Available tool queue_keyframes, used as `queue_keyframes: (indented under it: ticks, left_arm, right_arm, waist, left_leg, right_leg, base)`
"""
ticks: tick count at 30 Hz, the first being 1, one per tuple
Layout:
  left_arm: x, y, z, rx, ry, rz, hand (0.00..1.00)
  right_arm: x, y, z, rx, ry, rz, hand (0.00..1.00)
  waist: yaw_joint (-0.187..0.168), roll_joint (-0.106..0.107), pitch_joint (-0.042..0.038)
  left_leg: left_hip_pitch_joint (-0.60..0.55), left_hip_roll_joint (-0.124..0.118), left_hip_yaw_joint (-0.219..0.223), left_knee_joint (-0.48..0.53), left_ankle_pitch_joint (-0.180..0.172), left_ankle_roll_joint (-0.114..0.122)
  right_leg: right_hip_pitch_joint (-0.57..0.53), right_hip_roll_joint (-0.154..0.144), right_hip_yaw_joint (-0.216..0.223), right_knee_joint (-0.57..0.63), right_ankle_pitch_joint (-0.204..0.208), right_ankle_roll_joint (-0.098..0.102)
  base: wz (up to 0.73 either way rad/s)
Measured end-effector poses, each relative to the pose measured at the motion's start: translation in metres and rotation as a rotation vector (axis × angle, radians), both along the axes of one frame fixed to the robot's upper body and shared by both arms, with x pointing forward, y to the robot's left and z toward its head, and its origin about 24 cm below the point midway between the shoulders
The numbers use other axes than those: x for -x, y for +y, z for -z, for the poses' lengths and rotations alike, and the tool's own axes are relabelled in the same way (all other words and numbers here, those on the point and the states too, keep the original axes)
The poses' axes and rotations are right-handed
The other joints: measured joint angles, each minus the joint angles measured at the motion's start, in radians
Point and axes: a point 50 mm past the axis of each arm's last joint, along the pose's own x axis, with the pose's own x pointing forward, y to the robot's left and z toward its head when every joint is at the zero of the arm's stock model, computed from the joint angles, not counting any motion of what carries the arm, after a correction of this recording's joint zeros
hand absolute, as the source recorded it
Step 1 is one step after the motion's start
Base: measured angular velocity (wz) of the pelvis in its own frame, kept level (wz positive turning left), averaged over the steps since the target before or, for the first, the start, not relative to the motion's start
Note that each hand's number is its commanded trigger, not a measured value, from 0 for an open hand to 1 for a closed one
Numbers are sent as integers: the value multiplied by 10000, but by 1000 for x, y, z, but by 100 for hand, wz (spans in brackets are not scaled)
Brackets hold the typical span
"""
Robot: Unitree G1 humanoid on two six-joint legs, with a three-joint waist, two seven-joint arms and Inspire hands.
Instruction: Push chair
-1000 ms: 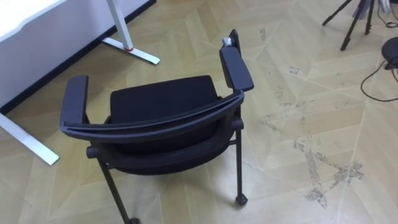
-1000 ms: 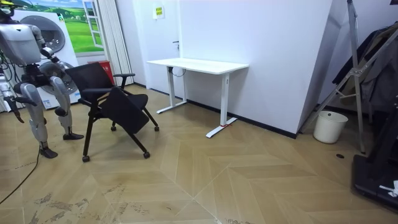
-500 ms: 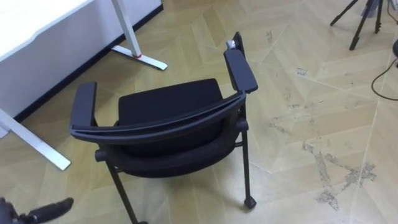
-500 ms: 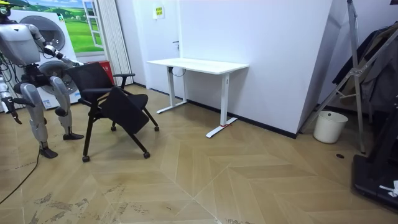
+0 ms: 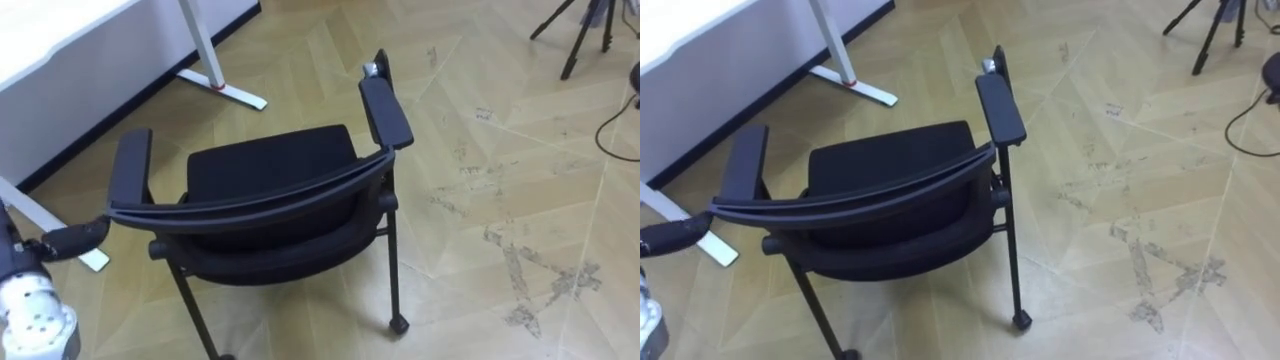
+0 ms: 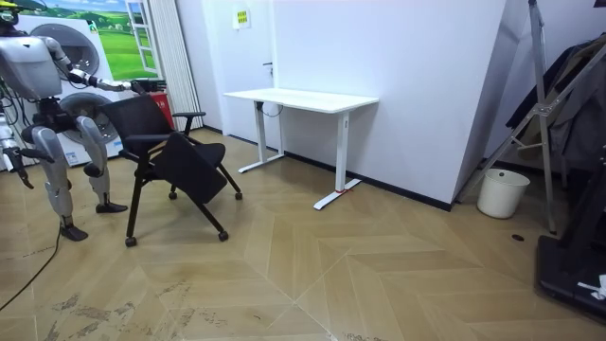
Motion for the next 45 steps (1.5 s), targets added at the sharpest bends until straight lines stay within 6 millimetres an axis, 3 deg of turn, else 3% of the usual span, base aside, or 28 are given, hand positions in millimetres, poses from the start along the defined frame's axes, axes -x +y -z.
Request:
queue_keyframes:
  ticks: [7,14,21,24,25,29,32,39,45]
  left_arm:
    - [-16,-22,-36,-1248,-1325,971,0]
    - [-22,-37,-52,-2320,-1684,1715,0]
    - [-26,-46,-64,-3544,-1595,2532,0]
    - [-29,-50,-66,-3844,-1243,3297,0]
    - [-30,-49,-66,-3894,-1071,3502,0]
    - [-32,-46,-74,-4213,-499,4237,0]
    - [-34,-48,-85,-4505,-418,4840,0]
    - [-37,-45,-97,-4344,657,6310,0]
    - [-51,-43,-137,-5286,680,7158,0]
  right_arm:
    - [2,5,3,-223,271,-353,0]
    - [1,7,4,-446,191,-207,0]
    - [-1,8,4,-671,178,-333,0]
    - [0,7,4,-659,206,-355,0]
    - [0,6,3,-693,211,-435,0]
    - [4,0,3,-749,302,-333,0]
    - [4,-2,2,-718,284,-384,0]
    - [1,-10,-1,-531,212,-403,0]
    - [-4,-23,-7,-121,143,-425,0]
  waist:
    - [-56,33,-8]
    - [-61,0,-4]
    - [-103,-94,-68]
    - [-110,41,-48]
    - [-117,154,-13]
    - [-122,492,-19]
    - [-123,586,8]
    - [-86,765,-52]
    - [189,928,-50]
  left_leg:
    - [-10,-1,-20,-16,1,1]
    - [62,-2,17,-22,1,1]
    - [47,-4,-27,-13,1,1]
    - [53,-1,-31,-6,1,1]
    - [48,-1,-34,-4,0,1]
    - [45,4,-32,-6,0,1]
    - [42,-1,-31,-10,0,1]
    - [-39,0,-13,-11,1,0]
    - [-116,2,-22,-7,0,1]
  right_leg:
    - [-2,1,-1,11,1,-1]
    - [-6,13,222,20,0,-1]
    - [44,17,194,-25,3,-5]
    - [105,29,179,-97,18,-20]
    - [114,29,175,-105,19,-21]
    - [101,41,199,-121,18,-20]
    - [95,41,210,-140,17,-19]
    - [-57,47,268,-154,11,-13]
    - [-82,41,188,-128,19,-22]
  base:
    - [2]
    - [-5]
    - [2]
    - [2]
    - [0]
    - [0]
    - [0]
    - [-2]
    - [1]
